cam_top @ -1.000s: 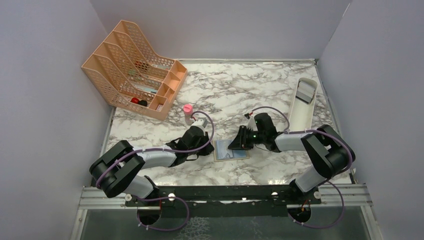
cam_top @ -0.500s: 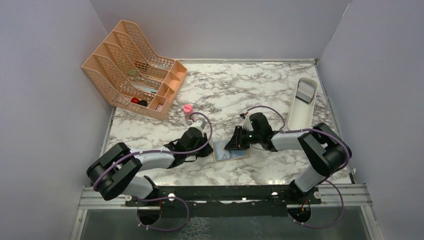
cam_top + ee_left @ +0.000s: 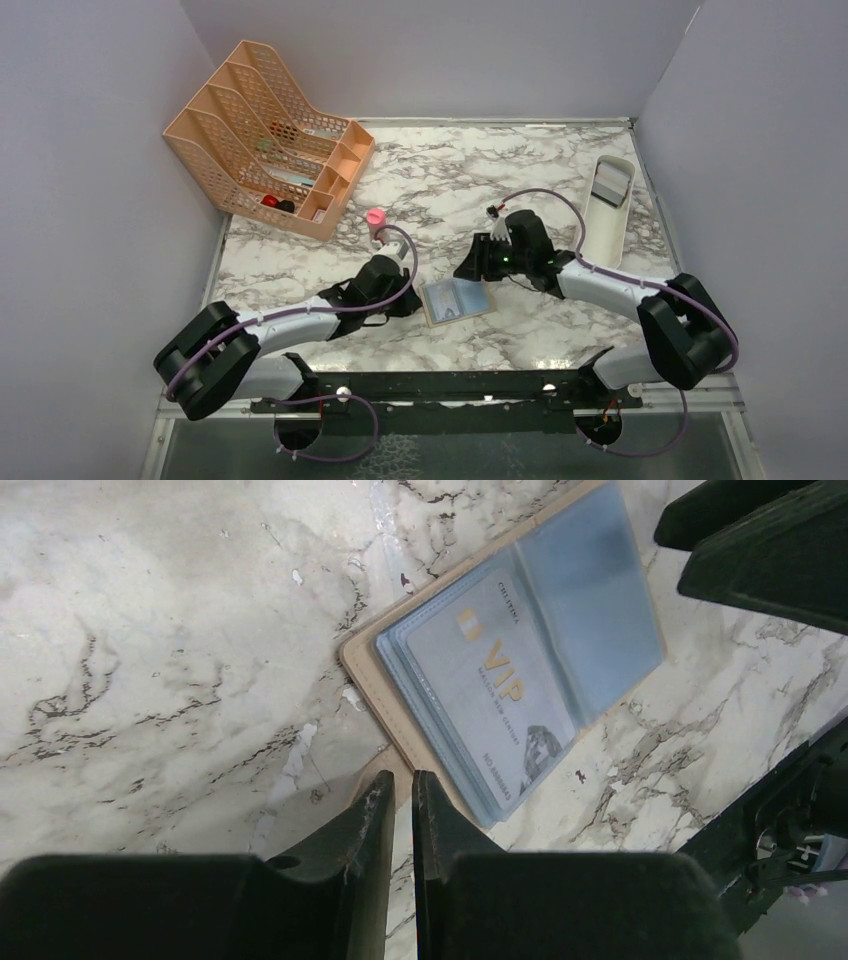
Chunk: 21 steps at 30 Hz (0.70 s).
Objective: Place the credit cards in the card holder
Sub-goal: Insert the credit card into the card holder, then turn over the card slot in the card holder.
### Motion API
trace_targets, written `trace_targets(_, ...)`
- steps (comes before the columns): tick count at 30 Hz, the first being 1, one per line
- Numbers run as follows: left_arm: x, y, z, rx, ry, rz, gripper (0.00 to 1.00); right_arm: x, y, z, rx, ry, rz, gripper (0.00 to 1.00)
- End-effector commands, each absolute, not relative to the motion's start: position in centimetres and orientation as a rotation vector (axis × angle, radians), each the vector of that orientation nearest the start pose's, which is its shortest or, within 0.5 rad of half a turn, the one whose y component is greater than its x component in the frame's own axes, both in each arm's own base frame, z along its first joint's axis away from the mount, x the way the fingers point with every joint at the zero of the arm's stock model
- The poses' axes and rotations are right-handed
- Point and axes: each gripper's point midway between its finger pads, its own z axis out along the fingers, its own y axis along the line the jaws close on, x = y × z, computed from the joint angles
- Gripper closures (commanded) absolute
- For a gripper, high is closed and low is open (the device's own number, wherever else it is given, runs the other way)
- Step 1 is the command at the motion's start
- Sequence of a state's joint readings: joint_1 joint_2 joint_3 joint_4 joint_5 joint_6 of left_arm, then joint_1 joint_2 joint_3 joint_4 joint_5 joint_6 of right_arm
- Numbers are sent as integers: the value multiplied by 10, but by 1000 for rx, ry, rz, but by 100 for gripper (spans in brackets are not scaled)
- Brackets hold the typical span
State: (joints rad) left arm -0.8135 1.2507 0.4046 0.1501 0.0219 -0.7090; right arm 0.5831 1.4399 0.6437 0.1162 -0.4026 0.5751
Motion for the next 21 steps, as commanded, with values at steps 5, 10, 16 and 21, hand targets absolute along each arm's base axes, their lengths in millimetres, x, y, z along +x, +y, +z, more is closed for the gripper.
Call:
trace_targets(5,198,-273,49,224,2372,-884,84,254,231,53,-199,2464,781,52)
trace_targets(10,196,-280,43,229,2382,-922,84,253,224,41,-172,2495,734,51)
trace_targets(16,198,-279,42,224,2383,-910,84,254,224,33,-179,2516,721,51)
trace_targets(21,197,-277,42,217,2384,-903,84,251,228,28,-187,2527,753,52)
